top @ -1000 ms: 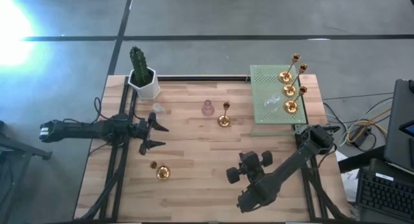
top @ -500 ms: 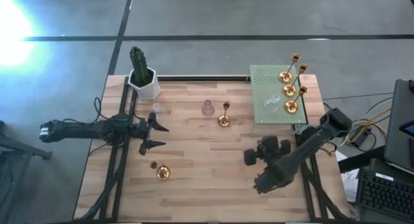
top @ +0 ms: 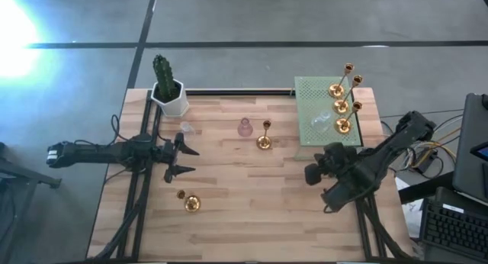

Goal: Pick & Place candle stick holders
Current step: Put the bottom transparent glass candle holder on the shelf

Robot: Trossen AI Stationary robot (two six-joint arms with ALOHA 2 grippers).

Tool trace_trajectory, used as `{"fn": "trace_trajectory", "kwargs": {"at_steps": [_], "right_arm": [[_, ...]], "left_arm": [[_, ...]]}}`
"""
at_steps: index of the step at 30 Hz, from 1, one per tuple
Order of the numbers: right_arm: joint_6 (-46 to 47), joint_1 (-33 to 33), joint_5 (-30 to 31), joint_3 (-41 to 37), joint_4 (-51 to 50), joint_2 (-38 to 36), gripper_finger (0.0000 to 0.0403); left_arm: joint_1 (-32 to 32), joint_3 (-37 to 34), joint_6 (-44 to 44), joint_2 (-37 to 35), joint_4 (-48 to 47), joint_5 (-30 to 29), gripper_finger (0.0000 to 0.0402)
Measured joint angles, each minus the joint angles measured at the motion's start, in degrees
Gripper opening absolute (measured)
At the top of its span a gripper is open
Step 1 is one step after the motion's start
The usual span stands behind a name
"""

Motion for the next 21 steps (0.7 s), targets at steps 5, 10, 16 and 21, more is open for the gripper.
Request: {"fn": "trace_trajectory", "kwargs": {"at_steps": [5,10,16,21], "right_arm": [[-19.85,0.07,1.03,10.22,-0.05,-0.71,0.0008],[-52.33,0.05,10.28,25.65,0.00,0.41,0.0008],[-85.92,-3.54,1.61,39.34,-0.02,0.46,0.0008],[-93.07,-12.80,-10.62,44.21,-0.19,-5.12,0.0008]], "left_arm": [[0.00,0.00,0.00,0.02,0.00,0.00,0.0294],[0.00,0.00,0.01,0.00,0.02,0.00,0.0294],[0.00,0.00,0.01,0.01,0.02,0.00,0.0294],[0.00,0.01,0.00,0.00,0.02,0.00,0.0294]]}}
